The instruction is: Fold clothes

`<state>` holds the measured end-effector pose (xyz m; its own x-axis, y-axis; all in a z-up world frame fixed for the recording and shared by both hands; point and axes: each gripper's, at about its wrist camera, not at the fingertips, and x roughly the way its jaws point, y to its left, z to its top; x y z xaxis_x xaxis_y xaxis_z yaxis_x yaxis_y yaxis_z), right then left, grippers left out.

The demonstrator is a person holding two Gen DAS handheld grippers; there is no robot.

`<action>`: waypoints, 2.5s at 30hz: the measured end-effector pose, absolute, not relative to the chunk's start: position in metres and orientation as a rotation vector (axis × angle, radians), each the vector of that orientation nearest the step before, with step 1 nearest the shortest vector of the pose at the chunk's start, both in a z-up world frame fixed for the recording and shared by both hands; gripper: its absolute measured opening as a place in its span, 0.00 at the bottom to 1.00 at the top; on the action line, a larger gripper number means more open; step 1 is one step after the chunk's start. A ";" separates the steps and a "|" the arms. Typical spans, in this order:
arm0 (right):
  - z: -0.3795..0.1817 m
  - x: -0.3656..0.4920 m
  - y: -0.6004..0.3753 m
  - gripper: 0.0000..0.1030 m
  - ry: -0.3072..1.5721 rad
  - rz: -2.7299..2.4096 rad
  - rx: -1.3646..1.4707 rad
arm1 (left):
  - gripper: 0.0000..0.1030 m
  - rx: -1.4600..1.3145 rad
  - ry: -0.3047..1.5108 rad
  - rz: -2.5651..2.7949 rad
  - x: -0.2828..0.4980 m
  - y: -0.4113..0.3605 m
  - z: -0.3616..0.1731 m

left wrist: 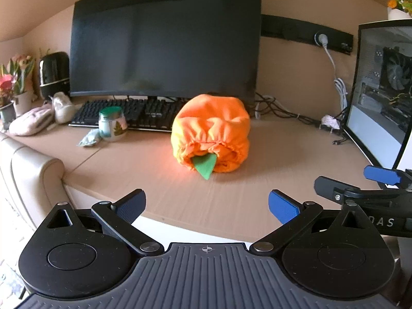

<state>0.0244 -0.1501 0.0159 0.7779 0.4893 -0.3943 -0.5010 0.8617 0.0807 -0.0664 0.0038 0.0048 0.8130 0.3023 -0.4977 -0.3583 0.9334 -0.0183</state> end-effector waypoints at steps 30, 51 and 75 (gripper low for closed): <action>0.011 0.028 -0.154 1.00 0.448 0.535 -0.022 | 1.00 -0.142 0.564 0.369 -0.057 0.010 -0.005; 0.009 0.028 -0.160 1.00 0.459 0.522 -0.019 | 1.00 -0.145 0.574 0.363 -0.055 0.005 -0.007; 0.008 0.026 -0.158 1.00 0.470 0.532 -0.022 | 1.00 -0.158 0.584 0.370 -0.057 0.009 -0.009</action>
<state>0.0265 -0.1582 0.0079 0.7583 0.4837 -0.4372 -0.4934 0.8640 0.1002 -0.0570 0.0090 -0.0087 0.7709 0.2952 -0.5644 -0.3837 0.9225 -0.0415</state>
